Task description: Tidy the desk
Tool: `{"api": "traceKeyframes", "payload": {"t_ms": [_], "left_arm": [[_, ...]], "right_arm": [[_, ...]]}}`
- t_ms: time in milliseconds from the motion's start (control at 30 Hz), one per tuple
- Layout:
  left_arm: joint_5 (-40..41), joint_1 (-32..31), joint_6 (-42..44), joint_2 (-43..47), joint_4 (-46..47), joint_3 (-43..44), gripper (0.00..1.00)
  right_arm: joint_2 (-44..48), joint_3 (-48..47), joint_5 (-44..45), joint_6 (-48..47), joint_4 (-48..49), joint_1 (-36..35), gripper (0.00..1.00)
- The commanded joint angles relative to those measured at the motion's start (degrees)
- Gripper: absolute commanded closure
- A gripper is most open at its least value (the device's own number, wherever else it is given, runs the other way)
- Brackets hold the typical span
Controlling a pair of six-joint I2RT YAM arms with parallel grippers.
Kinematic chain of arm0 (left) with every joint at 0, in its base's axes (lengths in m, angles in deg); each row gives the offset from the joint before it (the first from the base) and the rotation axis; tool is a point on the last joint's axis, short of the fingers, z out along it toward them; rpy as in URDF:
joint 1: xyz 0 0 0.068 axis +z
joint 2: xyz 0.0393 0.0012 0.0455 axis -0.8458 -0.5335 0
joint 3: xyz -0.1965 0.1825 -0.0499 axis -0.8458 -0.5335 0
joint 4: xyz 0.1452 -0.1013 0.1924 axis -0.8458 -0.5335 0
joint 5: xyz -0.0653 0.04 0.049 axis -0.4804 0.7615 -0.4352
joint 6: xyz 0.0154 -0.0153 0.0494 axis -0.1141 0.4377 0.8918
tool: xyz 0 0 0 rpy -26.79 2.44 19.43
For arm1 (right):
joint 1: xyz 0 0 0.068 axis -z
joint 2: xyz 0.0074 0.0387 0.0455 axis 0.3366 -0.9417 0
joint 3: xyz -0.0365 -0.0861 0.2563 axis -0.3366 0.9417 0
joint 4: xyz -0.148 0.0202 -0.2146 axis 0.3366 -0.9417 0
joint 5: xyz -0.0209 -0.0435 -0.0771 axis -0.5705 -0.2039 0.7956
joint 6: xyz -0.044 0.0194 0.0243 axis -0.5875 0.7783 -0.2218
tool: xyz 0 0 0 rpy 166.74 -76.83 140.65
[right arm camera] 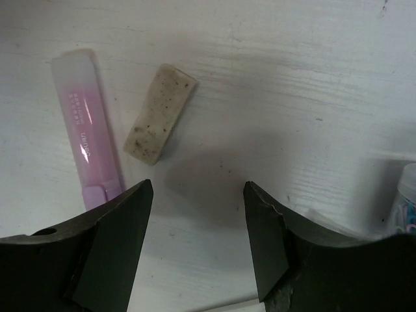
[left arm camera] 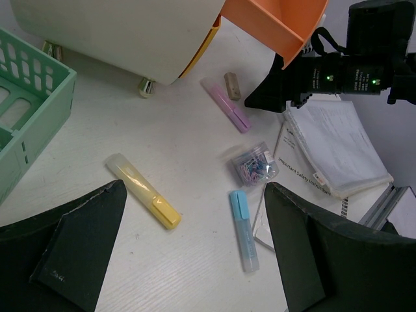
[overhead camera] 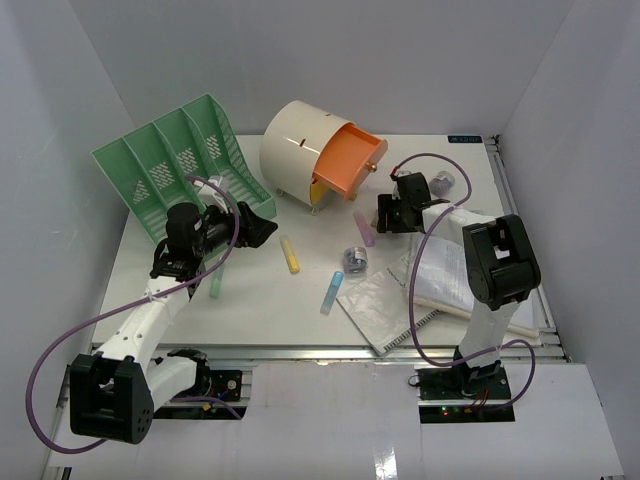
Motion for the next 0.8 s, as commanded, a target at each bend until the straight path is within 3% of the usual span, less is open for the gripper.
{"api": "traceKeyframes", "payload": {"t_ms": [0,300,767], "left_arm": [[-0.29,-0.19,0.60,0.77,-0.11,2.08,0.02],[-0.11,-0.19,0.86,0.05,-0.29,2.08,0.02],[0.38,-0.19,1.30,-0.46,-0.73,2.28,0.02]], "right_arm": [[-0.84,-2.99,0.56,5.14,4.10,-0.04,0.35],[-3.48,-4.33,-2.31,11.41,7.43,-0.33,0.35],[-5.23,-2.24,10.52,11.36,9.80,-2.85,0.40]]}}
